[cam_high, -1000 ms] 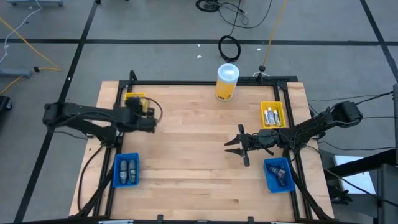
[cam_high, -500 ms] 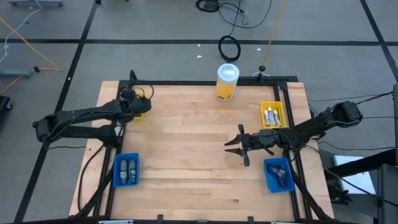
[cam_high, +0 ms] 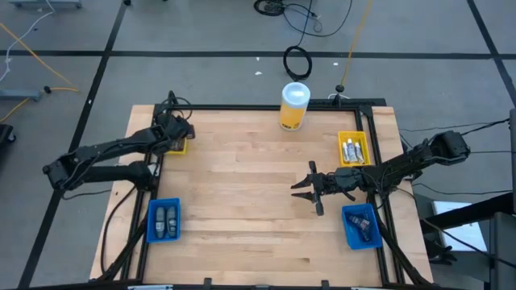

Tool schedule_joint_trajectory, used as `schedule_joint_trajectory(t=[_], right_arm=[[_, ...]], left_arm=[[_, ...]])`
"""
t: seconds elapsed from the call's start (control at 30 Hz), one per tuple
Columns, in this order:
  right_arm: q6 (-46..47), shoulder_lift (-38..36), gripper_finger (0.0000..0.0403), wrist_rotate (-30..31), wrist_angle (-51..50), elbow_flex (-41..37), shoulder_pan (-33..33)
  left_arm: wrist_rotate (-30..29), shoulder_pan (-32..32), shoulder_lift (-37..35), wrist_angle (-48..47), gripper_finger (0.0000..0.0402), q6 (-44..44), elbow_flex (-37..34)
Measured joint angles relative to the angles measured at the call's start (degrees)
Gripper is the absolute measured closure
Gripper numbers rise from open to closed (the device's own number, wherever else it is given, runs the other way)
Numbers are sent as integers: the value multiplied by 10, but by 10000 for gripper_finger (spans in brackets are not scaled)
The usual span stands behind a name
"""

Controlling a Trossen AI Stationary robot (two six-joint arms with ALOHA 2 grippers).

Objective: Pick & Place Travel size toiletries
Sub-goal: Put the black hairbrush into the left yellow bin

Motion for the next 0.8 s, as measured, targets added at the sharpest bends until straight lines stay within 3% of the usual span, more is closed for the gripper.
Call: schedule_joint_trajectory(t=[0.57,0.8], right_arm=[[0,0,305,0,0,0,0],[0,0,303,0,0,0,0]], left_arm=[[9,0,-58,-14,355,-10,0],[30,15,-56,82,355,-16,-62]])
